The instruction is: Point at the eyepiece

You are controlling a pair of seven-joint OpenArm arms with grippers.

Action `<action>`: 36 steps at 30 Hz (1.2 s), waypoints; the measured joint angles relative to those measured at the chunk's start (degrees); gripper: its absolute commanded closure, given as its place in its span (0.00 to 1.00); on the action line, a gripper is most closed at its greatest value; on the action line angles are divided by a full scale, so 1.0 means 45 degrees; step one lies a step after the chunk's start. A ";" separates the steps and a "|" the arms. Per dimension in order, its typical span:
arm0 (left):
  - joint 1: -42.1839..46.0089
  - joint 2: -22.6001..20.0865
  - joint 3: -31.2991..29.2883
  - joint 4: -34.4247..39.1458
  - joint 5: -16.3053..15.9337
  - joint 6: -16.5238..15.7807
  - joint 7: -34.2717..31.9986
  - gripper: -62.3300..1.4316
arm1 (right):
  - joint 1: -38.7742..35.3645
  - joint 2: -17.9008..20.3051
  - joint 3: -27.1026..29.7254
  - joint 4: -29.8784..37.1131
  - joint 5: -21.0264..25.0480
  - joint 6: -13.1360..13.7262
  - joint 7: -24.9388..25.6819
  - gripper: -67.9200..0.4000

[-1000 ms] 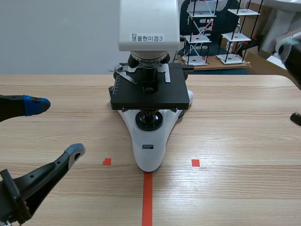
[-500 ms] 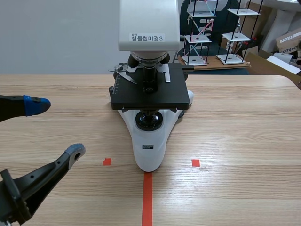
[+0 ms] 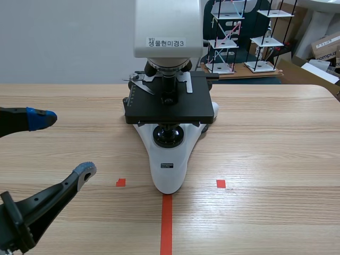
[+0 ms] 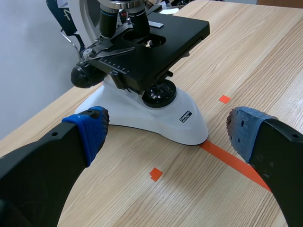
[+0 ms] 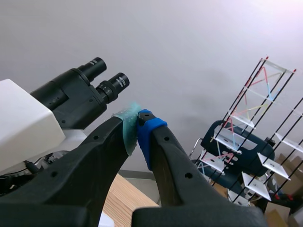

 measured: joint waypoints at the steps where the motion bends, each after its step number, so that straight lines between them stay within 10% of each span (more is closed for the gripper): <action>1: 0.0000 0.0000 0.0000 0.0000 0.0005 0.0000 0.0000 0.15 | 0.0384 0.0024 -0.0330 -0.0287 -0.0010 -0.0010 -0.0068 0.99; 15: 0.0000 0.0000 0.0000 0.0000 0.0005 0.0000 0.0000 0.15 | 0.5430 -0.0019 -0.4469 -0.3861 -0.0131 0.0053 -0.0850 0.99; 28: -0.0005 0.0000 0.0000 0.0000 0.0005 0.0000 -0.0005 0.15 | 0.7956 -0.0831 -0.6081 -0.5372 0.0563 0.2293 -0.2778 0.99; 36: 0.0000 0.0000 0.0000 0.0000 0.0005 0.0000 0.0000 0.15 | 0.8126 -0.1010 -0.6314 -0.5396 0.0578 0.2259 -0.2803 0.99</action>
